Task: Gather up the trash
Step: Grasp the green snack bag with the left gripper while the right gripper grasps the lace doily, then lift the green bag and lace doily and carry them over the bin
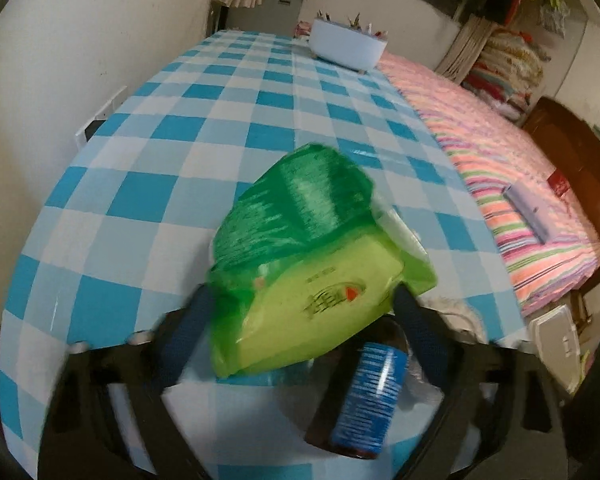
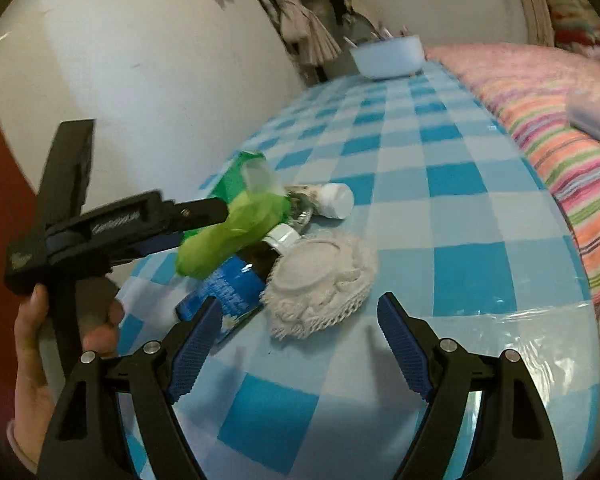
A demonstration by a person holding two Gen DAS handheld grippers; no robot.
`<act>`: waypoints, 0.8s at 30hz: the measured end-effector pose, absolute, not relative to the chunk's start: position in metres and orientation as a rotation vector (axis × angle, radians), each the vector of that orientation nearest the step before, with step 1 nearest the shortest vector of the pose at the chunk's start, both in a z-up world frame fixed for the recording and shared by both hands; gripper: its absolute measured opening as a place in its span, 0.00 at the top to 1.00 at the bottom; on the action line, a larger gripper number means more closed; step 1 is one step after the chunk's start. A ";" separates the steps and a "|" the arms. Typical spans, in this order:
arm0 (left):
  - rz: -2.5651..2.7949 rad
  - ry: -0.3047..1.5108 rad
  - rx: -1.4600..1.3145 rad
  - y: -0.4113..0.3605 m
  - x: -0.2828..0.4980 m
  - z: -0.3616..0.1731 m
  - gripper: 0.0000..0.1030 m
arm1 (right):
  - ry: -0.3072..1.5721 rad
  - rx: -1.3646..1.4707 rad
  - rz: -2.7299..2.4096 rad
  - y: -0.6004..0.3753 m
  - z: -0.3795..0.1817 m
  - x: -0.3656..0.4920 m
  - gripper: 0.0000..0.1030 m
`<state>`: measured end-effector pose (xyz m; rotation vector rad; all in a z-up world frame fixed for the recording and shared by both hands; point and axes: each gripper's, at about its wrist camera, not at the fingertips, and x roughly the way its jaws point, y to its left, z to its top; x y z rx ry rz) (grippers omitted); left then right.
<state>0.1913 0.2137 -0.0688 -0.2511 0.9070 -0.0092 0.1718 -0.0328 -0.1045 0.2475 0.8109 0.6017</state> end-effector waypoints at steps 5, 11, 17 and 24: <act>-0.005 0.919 -0.220 0.212 0.195 -0.073 0.44 | 0.853 0.229 0.595 -0.022 -0.110 0.186 0.25; 0.013 0.915 -0.236 0.222 0.195 -0.077 0.77 | 0.897 0.201 0.610 -0.008 -0.115 0.198 0.25; 0.030 0.899 -0.242 0.224 0.189 -0.073 0.93 | 0.866 0.204 0.640 -0.008 -0.111 0.196 0.52; 0.014 0.856 -0.237 0.215 0.177 -0.060 0.96 | 0.778 0.224 0.626 -0.026 -0.098 0.179 0.52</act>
